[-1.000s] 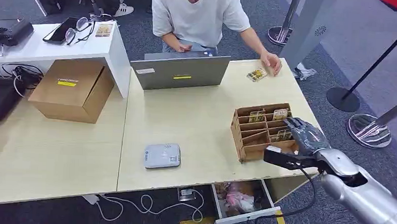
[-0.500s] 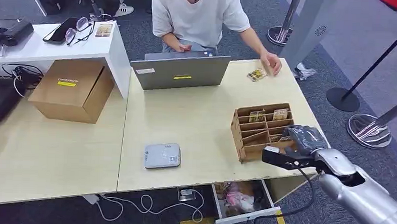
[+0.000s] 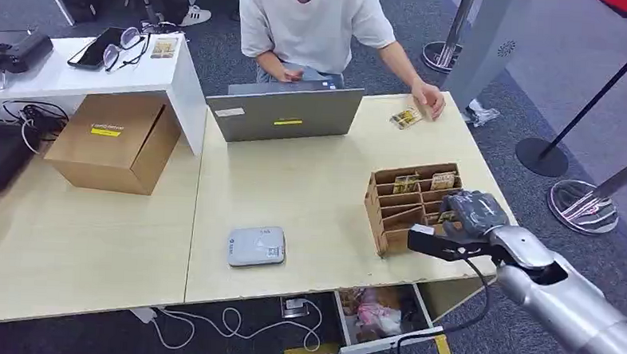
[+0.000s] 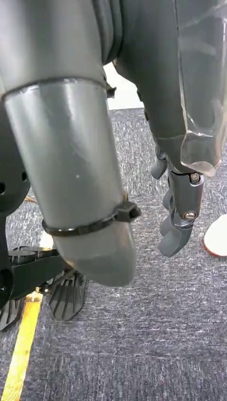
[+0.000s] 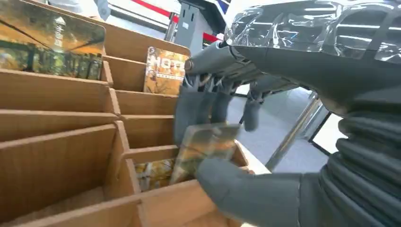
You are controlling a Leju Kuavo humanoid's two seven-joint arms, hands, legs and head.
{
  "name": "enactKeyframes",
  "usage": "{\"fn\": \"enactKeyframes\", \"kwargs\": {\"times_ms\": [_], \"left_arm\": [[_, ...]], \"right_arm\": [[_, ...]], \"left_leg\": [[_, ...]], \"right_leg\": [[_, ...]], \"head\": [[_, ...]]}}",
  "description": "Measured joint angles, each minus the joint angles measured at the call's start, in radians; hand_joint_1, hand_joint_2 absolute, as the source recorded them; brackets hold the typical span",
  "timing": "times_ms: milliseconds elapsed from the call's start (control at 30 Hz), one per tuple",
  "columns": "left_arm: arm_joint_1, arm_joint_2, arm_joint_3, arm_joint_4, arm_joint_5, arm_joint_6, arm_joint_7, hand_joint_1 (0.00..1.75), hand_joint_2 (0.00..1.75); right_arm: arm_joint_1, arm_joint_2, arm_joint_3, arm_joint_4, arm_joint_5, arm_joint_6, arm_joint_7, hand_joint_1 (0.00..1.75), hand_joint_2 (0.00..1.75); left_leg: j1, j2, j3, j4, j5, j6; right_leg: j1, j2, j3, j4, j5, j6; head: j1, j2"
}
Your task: Pass the card to the sensor for recognition and then transmit it.
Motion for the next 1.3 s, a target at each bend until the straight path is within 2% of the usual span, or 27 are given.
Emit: {"fn": "enactKeyframes", "kwargs": {"times_ms": [467,767,1067,1300], "left_arm": [[-0.001,0.000,0.000,0.000,0.000,-0.001,0.000,0.00,0.00],[-0.002,0.000,0.000,0.000,-0.004,0.002,0.001,0.00,0.00],[-0.003,0.000,0.000,0.000,-0.013,0.002,0.001,0.00,0.00],[-0.008,0.000,0.000,0.000,-0.025,0.002,0.001,0.00,0.00]], "right_arm": [[-0.033,0.021,0.020,0.030,0.004,0.000,-0.015,1.75,1.75],[-0.047,0.023,0.022,0.030,0.025,-0.030,-0.023,1.75,1.75],[-0.160,0.027,0.027,-0.008,0.051,-0.039,-0.056,1.75,1.75],[-0.221,0.046,0.041,-0.050,0.066,-0.056,-0.058,1.75,1.75]], "left_leg": [[0.000,0.000,0.000,0.000,0.000,0.000],[0.000,0.000,0.000,0.000,0.000,0.000],[0.000,0.000,0.000,0.000,0.000,0.000],[0.000,0.000,0.000,0.000,0.000,0.000]], "right_leg": [[0.000,0.000,0.000,0.000,0.000,0.000],[0.000,0.000,0.000,0.000,0.000,0.000],[0.000,0.000,0.000,0.000,0.000,0.000],[0.000,0.000,0.000,0.000,0.000,0.000]], "head": [[0.000,0.000],[0.000,0.000],[0.000,0.000],[0.000,0.000]]}}
